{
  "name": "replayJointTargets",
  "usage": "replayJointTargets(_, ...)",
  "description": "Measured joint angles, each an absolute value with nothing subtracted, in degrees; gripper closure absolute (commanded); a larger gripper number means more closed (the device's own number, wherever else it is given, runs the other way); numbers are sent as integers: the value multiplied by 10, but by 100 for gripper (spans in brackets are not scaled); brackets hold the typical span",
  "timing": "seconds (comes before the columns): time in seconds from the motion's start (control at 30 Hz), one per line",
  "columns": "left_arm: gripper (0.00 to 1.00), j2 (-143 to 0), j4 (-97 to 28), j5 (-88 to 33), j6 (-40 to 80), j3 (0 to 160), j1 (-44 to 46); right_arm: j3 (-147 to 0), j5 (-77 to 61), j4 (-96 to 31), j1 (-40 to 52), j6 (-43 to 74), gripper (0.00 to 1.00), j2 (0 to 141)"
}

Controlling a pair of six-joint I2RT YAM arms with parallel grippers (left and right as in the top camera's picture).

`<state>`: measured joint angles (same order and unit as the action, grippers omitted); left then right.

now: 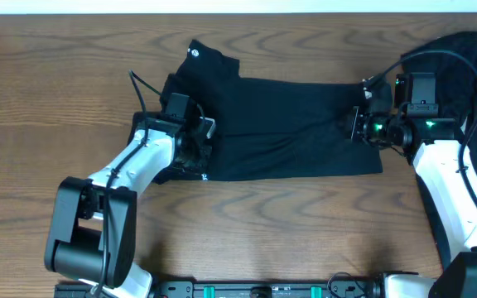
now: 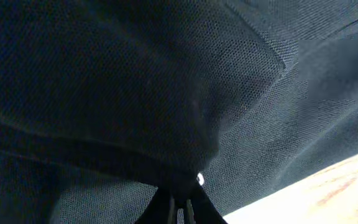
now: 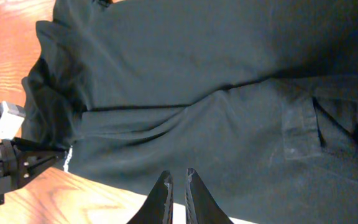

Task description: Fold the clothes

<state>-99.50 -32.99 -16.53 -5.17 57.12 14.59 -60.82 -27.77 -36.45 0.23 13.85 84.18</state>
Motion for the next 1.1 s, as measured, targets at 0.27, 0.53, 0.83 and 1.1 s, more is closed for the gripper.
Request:
replayJointTargets(0.27, 94, -962, -311, -161, -45, 599, 146, -608, -274, -367, 2, 131, 93, 842)
replayJointTargets(0.53, 88, -958, -192, -151, -42, 602, 146, -608, -274, -379, 2, 127, 94, 842)
replayJointTargets(0.83, 42, -958, -142, -114, 8, 608, 139, -608, -273, -411, 2, 125, 93, 842)
replayJointTargets(1.1, 80, -958, -314, -104, 27, 658, 112, -608, -272, -422, 2, 125, 90, 842)
